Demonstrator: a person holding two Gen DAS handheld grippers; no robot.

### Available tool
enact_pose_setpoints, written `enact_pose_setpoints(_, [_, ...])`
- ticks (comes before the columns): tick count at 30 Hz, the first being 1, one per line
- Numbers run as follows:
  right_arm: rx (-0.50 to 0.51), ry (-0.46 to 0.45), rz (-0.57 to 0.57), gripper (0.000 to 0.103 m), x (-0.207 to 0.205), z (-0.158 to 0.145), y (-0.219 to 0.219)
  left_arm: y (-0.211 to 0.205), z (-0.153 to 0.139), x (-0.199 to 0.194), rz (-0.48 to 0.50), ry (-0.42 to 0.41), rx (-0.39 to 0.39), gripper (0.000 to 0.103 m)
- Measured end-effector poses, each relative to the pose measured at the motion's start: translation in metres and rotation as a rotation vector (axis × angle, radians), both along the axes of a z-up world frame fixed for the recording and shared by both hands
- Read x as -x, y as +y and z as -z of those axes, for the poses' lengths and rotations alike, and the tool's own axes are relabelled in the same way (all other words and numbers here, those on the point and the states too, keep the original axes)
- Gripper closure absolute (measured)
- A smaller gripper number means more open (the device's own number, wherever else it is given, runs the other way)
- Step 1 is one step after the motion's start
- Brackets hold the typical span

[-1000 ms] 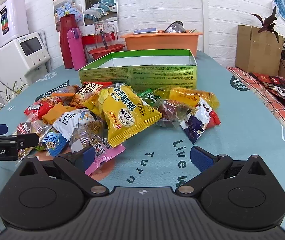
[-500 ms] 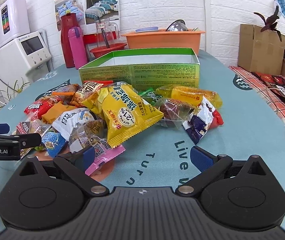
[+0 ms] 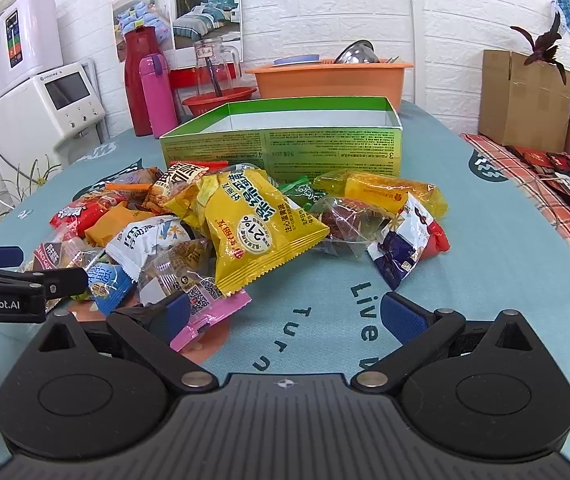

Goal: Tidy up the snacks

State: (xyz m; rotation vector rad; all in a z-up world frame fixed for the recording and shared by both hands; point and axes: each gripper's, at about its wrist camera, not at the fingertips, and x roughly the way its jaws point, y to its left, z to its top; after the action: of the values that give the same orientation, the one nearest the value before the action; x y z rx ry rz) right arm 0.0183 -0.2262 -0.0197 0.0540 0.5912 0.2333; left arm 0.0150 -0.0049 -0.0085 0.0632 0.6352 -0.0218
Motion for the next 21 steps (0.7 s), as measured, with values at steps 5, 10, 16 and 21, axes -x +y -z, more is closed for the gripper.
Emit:
enact_pose_setpoints(5, [-0.026, -0.022, -0.037, 0.000, -0.002, -0.003, -0.003, 0.005, -0.002, -0.006, 0.047, 0.035, 0.052, 0.000])
enact_pose_setpoints(10, [-0.090, -0.133, -0.126, 0.000, -0.005, -0.016, -0.008, 0.001, -0.024, -0.013, 0.125, -0.044, 0.125, 0.000])
enact_pose_setpoints(16, [-0.007, -0.187, -0.209, 0.000, -0.029, -0.017, -0.001, -0.017, -0.039, -0.053, 0.307, 0.026, 0.402, 0.000])
enact_pose_setpoints(21, [0.042, -0.106, -0.282, 0.000, -0.052, -0.005, 0.004, -0.045, -0.026, -0.093, 0.349, 0.125, 0.407, 0.014])
